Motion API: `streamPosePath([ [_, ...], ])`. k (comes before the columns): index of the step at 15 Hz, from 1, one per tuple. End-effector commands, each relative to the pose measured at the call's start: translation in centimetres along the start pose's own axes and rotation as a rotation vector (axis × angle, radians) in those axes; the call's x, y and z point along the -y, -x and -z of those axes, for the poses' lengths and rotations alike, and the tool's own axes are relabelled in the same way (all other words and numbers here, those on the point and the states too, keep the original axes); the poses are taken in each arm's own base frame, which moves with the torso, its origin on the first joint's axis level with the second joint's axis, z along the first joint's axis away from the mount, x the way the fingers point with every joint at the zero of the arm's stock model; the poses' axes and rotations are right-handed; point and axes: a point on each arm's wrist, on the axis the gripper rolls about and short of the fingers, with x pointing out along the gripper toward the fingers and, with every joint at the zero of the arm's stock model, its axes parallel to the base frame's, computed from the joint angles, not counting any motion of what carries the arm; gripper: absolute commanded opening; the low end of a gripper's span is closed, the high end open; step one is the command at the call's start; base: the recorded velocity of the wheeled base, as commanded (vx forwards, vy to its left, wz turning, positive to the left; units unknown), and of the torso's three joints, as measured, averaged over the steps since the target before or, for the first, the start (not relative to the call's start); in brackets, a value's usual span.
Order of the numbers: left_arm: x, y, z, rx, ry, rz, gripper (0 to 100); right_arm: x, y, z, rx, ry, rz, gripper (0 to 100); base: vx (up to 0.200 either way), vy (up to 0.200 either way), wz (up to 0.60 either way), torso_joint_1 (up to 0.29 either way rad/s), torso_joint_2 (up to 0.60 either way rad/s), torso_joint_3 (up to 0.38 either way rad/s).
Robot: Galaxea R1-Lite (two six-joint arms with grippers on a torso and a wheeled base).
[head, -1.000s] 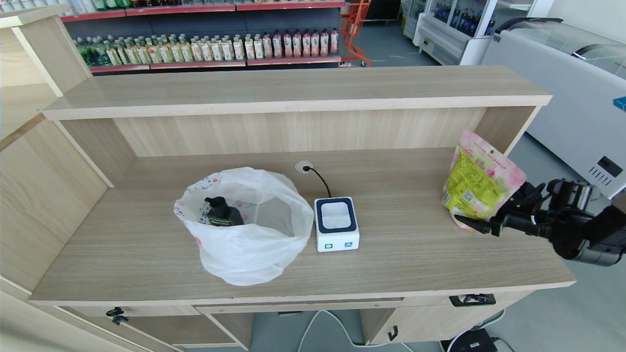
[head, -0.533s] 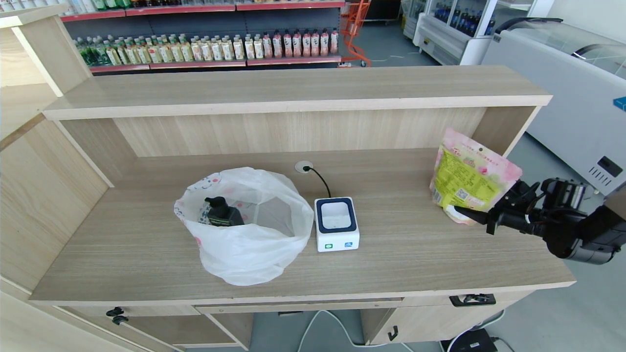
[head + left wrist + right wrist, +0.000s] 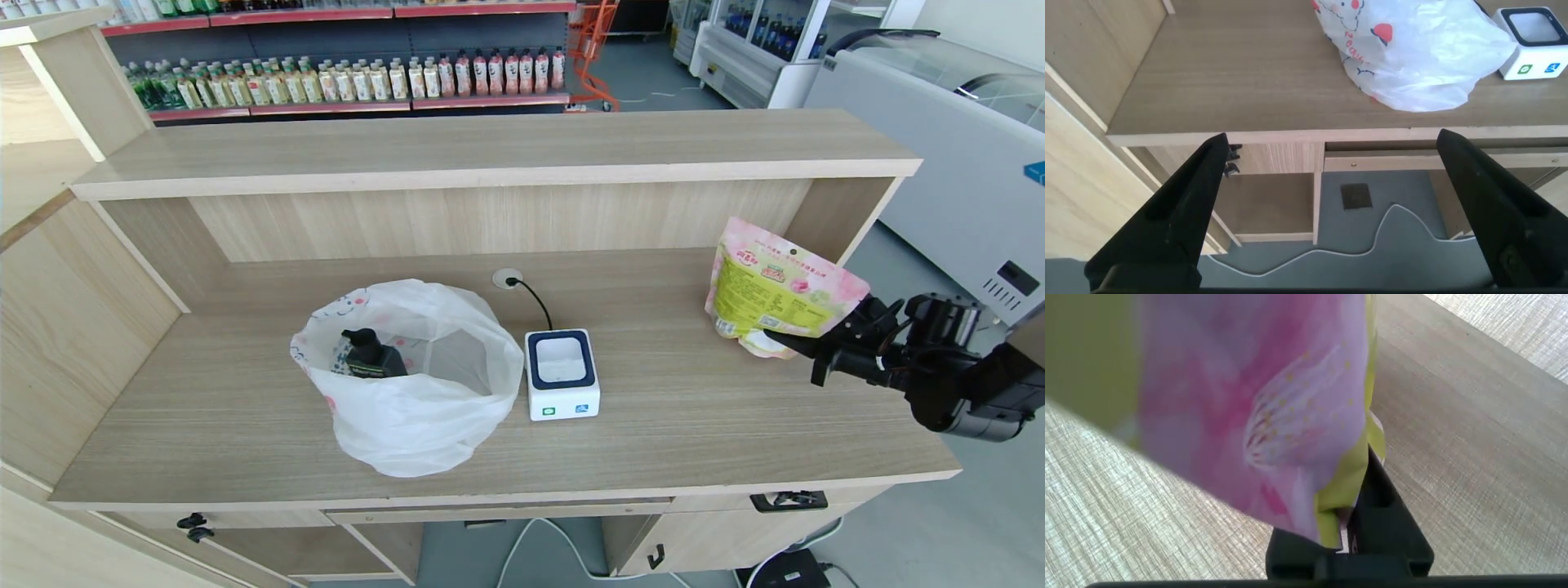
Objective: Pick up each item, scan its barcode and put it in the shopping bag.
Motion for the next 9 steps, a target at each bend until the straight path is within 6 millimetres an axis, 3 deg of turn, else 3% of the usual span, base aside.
streamPosePath([
  [1,0.0,0.0,0.0,0.000,0.000,0.000,100,0.5,0.2,-2.5,0.032,0.029,0.010,0,0.000,0.000,0.00,0.000,0.00,0.000],
  [4,0.0,0.0,0.0,0.000,0.000,0.000,100,0.4,0.8,-7.1,0.077,-0.063,0.007,0,0.000,0.000,0.00,0.000,0.00,0.000],
  [6,0.0,0.0,0.0,0.000,0.000,0.000,100,-0.8,1.7,-11.4,0.131,-0.137,-0.054,0,0.000,0.000,0.00,0.000,0.00,0.000],
  [9,0.0,0.0,0.0,0.000,0.000,0.000,100,-4.4,2.8,-18.1,0.227,-0.133,-0.206,0,0.000,0.000,0.00,0.000,0.00,0.000],
])
